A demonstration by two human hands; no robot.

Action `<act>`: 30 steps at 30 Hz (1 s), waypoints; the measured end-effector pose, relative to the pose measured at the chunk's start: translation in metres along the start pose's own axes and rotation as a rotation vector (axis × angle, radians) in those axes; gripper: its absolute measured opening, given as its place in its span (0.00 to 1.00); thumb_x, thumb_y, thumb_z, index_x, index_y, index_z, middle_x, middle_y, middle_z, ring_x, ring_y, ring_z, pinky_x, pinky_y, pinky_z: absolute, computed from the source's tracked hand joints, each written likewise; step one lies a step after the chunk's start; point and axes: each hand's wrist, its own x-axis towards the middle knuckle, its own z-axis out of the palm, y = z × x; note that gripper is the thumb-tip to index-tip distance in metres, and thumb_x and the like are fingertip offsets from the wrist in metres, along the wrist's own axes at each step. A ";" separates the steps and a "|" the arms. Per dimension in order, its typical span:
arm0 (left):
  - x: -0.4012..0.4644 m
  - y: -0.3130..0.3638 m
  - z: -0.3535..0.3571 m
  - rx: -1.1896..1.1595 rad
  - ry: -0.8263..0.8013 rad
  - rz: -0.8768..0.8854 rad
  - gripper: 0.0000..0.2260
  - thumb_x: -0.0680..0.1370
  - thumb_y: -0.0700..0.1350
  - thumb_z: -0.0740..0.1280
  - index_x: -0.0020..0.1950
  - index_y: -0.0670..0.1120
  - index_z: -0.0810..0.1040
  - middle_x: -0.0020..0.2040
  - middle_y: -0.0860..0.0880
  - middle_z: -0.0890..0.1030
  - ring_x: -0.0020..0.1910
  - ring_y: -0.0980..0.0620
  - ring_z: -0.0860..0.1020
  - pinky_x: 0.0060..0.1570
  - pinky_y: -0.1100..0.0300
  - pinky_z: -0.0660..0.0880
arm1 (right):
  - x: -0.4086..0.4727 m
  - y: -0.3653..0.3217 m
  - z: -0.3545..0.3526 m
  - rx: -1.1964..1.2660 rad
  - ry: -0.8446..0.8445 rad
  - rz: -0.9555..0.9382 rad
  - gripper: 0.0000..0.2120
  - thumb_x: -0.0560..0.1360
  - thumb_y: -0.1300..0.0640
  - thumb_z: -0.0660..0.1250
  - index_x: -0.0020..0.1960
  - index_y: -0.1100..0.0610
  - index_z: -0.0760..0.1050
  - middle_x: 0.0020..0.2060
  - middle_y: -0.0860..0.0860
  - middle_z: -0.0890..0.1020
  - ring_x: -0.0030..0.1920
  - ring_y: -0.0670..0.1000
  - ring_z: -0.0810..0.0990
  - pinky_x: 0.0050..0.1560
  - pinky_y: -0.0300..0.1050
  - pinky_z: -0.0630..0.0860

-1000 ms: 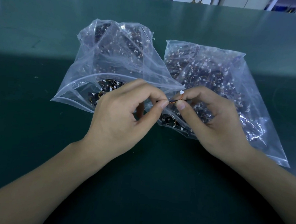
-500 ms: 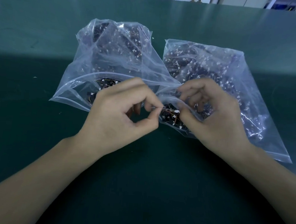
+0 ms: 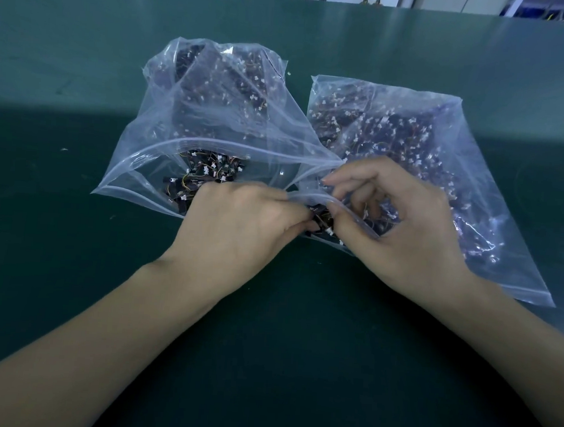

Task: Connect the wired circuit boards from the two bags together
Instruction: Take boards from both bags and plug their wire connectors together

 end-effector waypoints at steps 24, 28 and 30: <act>-0.012 -0.059 -0.010 0.063 -0.010 -0.433 0.05 0.79 0.51 0.76 0.44 0.55 0.83 0.38 0.58 0.80 0.39 0.47 0.81 0.39 0.50 0.79 | -0.001 0.002 -0.002 -0.021 0.006 0.005 0.13 0.77 0.68 0.75 0.60 0.56 0.82 0.44 0.48 0.84 0.39 0.51 0.80 0.41 0.44 0.76; -0.011 -0.057 -0.010 0.004 0.028 -0.406 0.05 0.79 0.52 0.74 0.44 0.54 0.84 0.39 0.58 0.82 0.40 0.49 0.82 0.38 0.51 0.79 | -0.001 0.001 -0.002 -0.034 0.004 0.006 0.13 0.77 0.67 0.75 0.60 0.56 0.82 0.45 0.48 0.84 0.39 0.51 0.80 0.40 0.43 0.76; -0.009 -0.053 -0.010 -0.052 0.072 -0.376 0.06 0.81 0.52 0.73 0.45 0.54 0.84 0.39 0.58 0.82 0.37 0.56 0.79 0.37 0.51 0.78 | -0.001 0.000 -0.002 -0.049 -0.008 0.000 0.14 0.77 0.67 0.76 0.60 0.56 0.81 0.45 0.47 0.84 0.39 0.50 0.80 0.42 0.38 0.74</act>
